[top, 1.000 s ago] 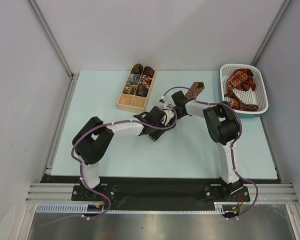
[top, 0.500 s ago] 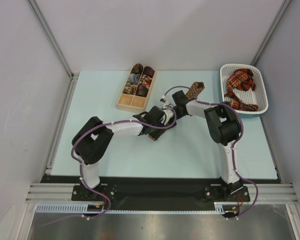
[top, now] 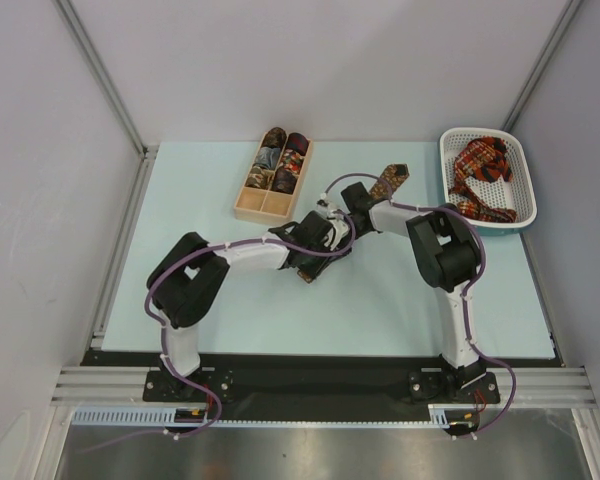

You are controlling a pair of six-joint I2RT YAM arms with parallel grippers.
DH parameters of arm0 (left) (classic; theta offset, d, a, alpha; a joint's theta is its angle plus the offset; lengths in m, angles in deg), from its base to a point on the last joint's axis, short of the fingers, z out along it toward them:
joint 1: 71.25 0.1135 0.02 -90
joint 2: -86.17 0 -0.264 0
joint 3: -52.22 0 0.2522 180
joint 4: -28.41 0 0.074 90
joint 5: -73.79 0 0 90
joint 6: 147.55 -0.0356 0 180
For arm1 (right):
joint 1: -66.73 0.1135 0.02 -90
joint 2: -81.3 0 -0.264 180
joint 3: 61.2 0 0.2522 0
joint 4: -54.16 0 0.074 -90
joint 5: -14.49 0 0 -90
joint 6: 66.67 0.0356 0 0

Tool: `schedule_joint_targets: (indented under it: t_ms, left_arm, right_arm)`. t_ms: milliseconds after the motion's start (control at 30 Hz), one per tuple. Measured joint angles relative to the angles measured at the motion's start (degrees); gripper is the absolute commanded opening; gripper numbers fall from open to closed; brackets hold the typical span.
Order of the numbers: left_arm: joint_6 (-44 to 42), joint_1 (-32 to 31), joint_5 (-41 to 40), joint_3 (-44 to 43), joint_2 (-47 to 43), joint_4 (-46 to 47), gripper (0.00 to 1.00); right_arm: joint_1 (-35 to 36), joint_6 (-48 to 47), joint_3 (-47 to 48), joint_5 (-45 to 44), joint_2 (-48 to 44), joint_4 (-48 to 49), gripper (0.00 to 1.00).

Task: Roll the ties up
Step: Roll the tie

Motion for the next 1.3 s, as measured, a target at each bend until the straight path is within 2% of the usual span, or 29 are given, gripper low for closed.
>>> schedule_joint_targets:
  t_ms: [133,200,467,633,733,867,967,1067,1100,1200,1300]
  left_arm:
    - [-0.48,-0.13,-0.13,0.17,0.00,0.22,0.33]
    - [-0.48,-0.09,-0.13,0.35,-0.07,0.46,0.32]
    - [-0.28,0.63,0.15,1.09,-0.39,1.55,0.32]
    - [-0.28,0.92,0.50,1.11,-0.39,1.62,0.32]
    - [-0.28,1.03,0.72,1.11,-0.39,1.62,0.32]
    - [-0.28,1.14,0.90,1.11,-0.39,1.60,0.32]
    - [-0.28,1.16,0.90,1.07,-0.39,1.53,0.32]
    - [-0.26,1.25,1.25,0.96,-0.39,1.38,0.32]
    - [-0.26,1.29,1.31,0.92,-0.39,1.27,0.32]
    - [-0.26,1.40,1.53,0.70,-0.37,0.87,0.31]
    - [-0.26,1.42,1.60,0.39,-0.31,0.35,0.31]
  right_arm:
    - [-0.22,0.52,0.07,-0.15,0.00,0.07,0.25]
    - [-0.50,1.03,0.07,-0.26,0.00,0.17,0.36]
    - [-3.08,4.39,-3.23,-1.53,-3.21,3.23,0.47]
    - [-6.47,8.04,-9.68,-4.55,-8.68,8.02,0.46]
    - [-9.49,11.19,-15.87,-6.56,-14.27,12.61,0.43]
    - [-12.09,14.82,-26.95,-13.92,-25.68,18.53,0.40]
    - [-11.56,17.53,-38.03,-20.55,-37.92,24.17,0.40]
    - [-7.43,18.75,-47.67,-29.29,-49.81,27.36,0.40]
    - [-4.15,18.56,-50.05,-32.89,-53.37,27.87,0.40]
    - [10.08,16.92,-54.21,-45.77,-61.88,28.35,0.42]
    - [24.30,14.08,-55.74,-57.88,-66.14,30.05,0.44]
